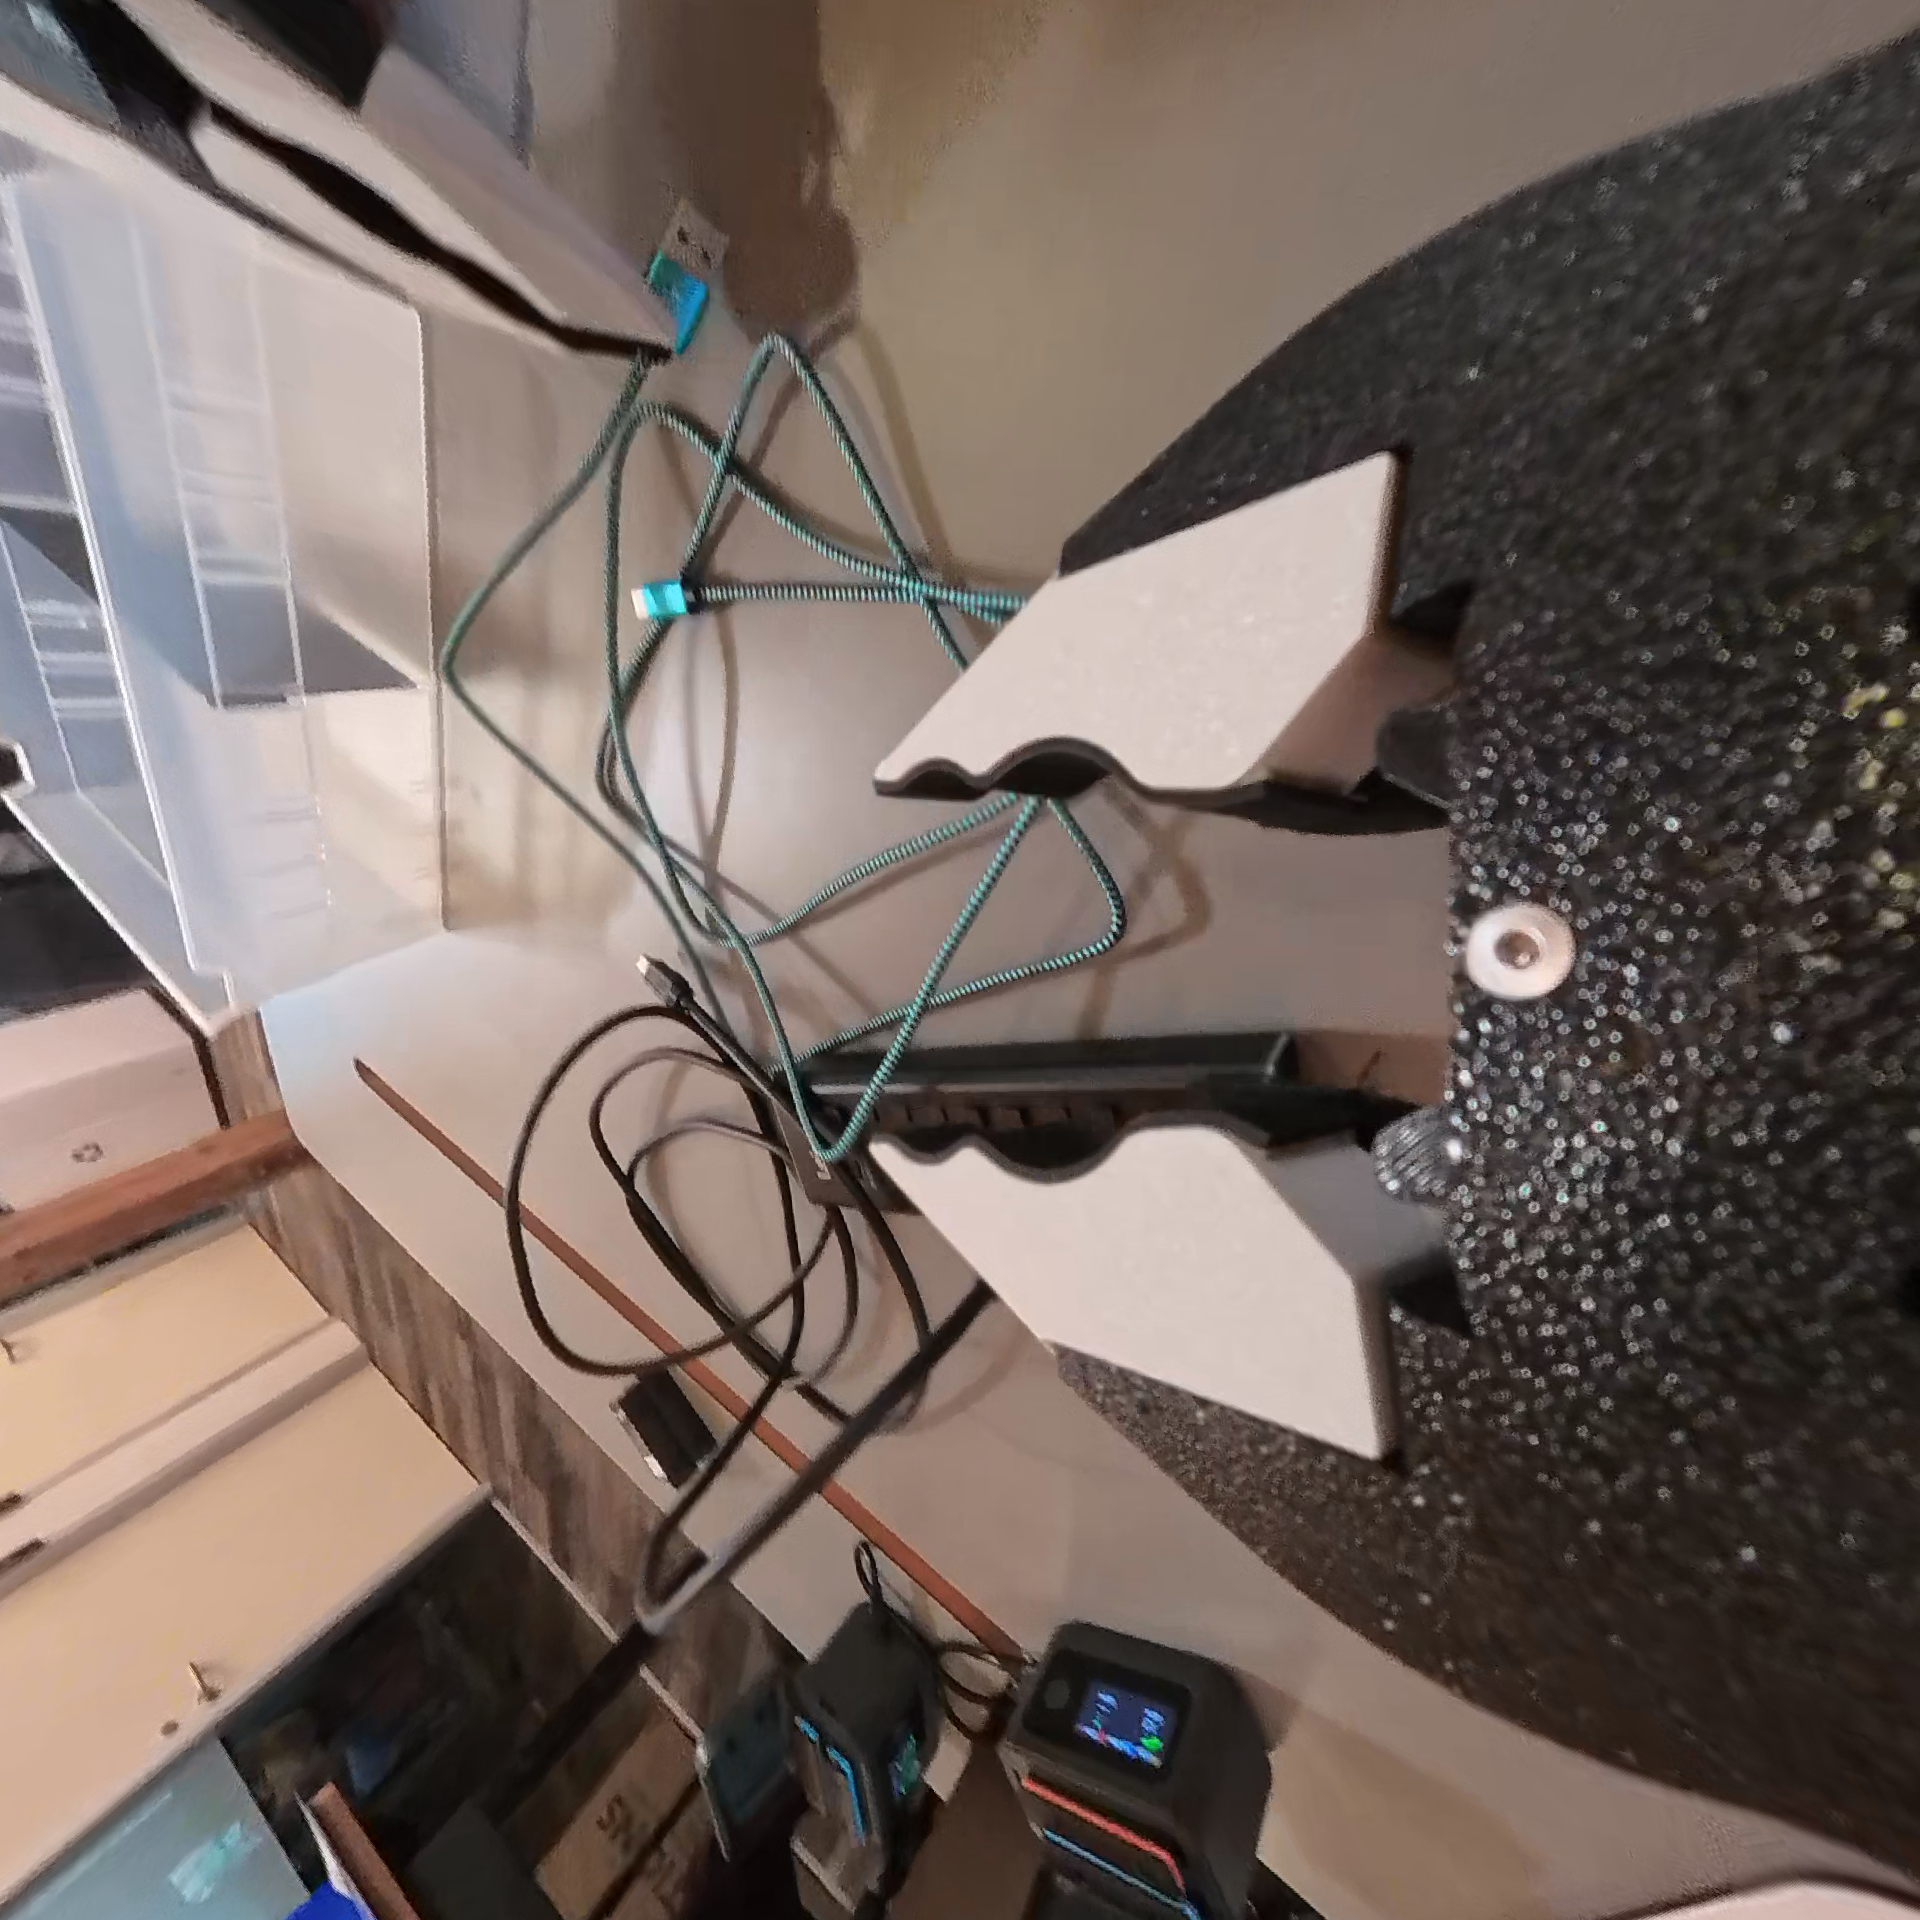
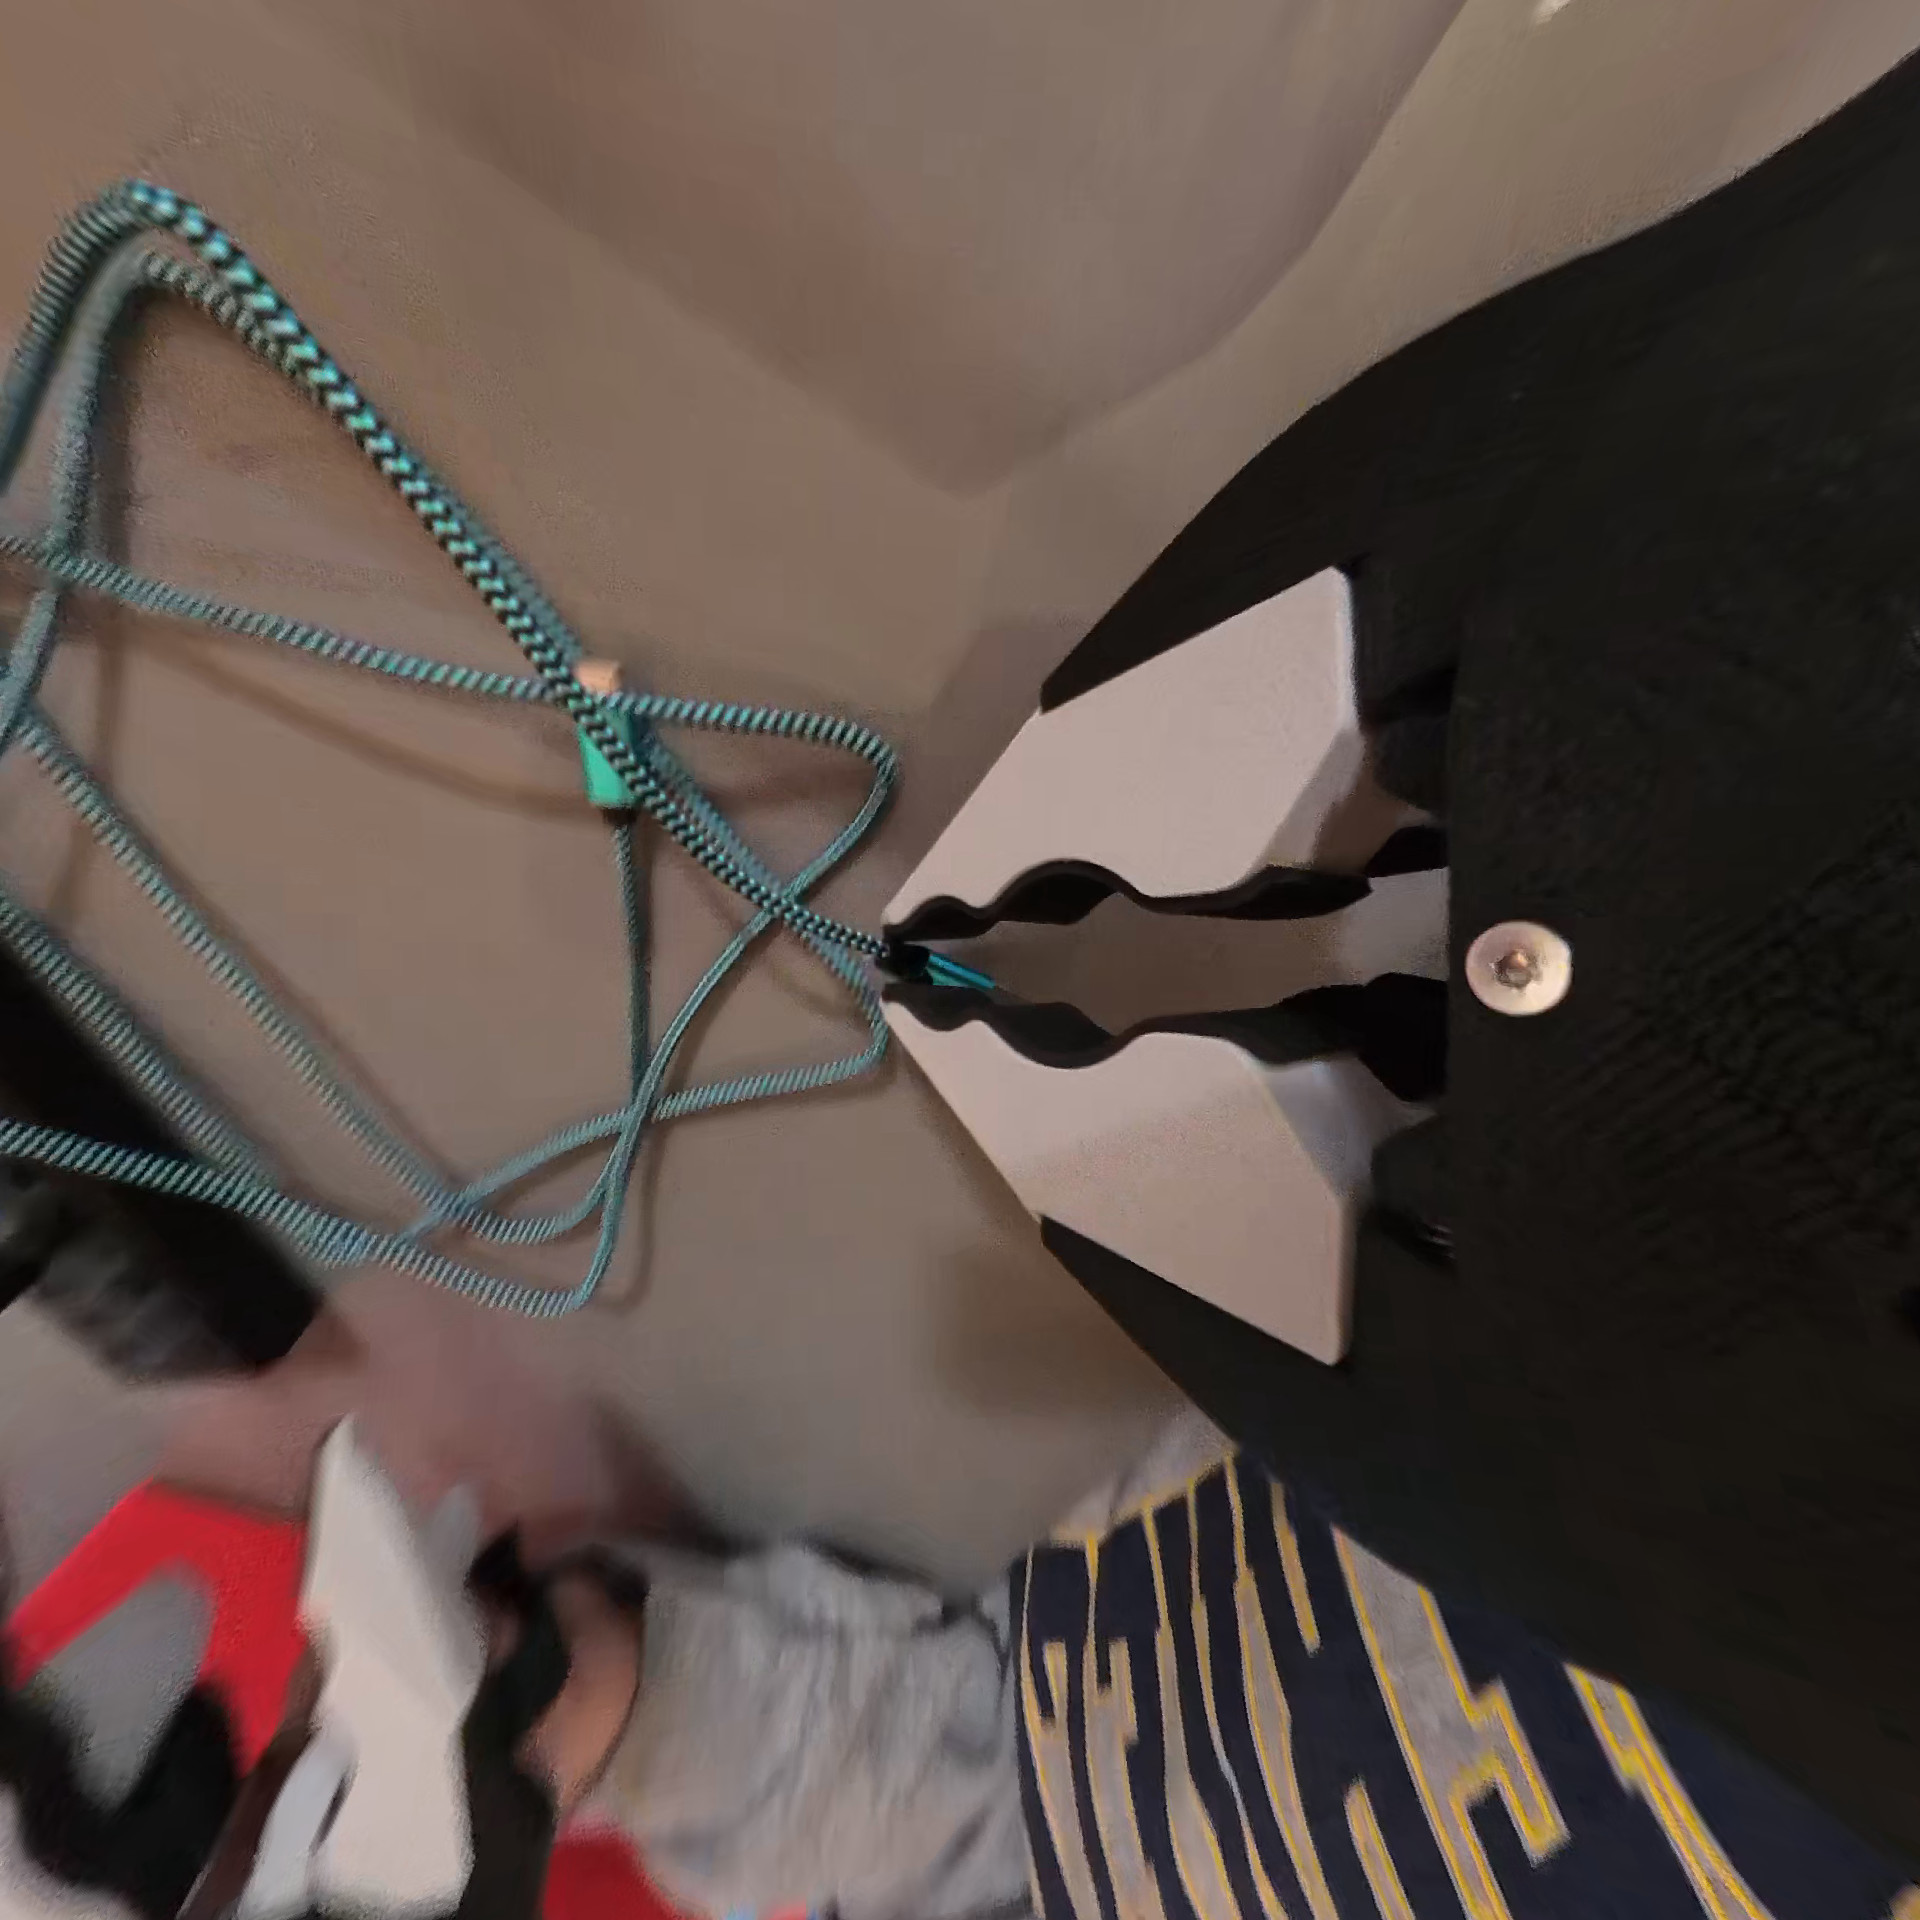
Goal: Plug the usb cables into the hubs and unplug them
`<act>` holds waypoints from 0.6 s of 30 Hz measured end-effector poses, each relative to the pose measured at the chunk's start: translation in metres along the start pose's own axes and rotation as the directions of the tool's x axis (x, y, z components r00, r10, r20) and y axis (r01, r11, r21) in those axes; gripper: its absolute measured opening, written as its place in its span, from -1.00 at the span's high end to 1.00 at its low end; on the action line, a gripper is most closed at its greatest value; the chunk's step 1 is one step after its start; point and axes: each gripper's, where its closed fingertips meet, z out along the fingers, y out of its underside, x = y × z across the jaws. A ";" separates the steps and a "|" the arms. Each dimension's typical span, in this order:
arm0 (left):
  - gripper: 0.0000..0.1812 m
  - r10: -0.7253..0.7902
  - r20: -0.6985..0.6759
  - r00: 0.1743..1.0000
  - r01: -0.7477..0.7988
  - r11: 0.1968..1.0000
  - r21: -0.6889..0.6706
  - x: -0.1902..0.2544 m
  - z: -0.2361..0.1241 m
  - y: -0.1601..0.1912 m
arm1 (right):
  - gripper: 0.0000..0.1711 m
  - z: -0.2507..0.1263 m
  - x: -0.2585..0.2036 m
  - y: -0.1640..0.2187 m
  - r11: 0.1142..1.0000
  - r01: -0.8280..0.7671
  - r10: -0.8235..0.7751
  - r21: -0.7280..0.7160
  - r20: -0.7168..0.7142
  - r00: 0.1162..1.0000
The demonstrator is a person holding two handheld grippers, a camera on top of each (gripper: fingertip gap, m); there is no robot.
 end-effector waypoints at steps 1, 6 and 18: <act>0.34 0.006 -0.023 1.000 -0.006 1.000 0.015 0.005 0.001 -0.002 | 0.94 -0.001 -0.009 -0.005 0.999 -0.010 0.007 0.045 0.067 0.998; 0.34 0.004 -0.145 0.989 0.010 0.995 0.099 0.028 0.001 -0.013 | 0.94 -0.028 -0.057 -0.058 0.909 -0.135 -0.037 0.395 0.397 0.917; 0.36 -0.020 -0.149 0.989 0.045 0.985 0.167 0.025 -0.004 -0.021 | 0.94 -0.060 -0.103 -0.117 0.651 -0.714 -0.028 0.259 0.948 0.318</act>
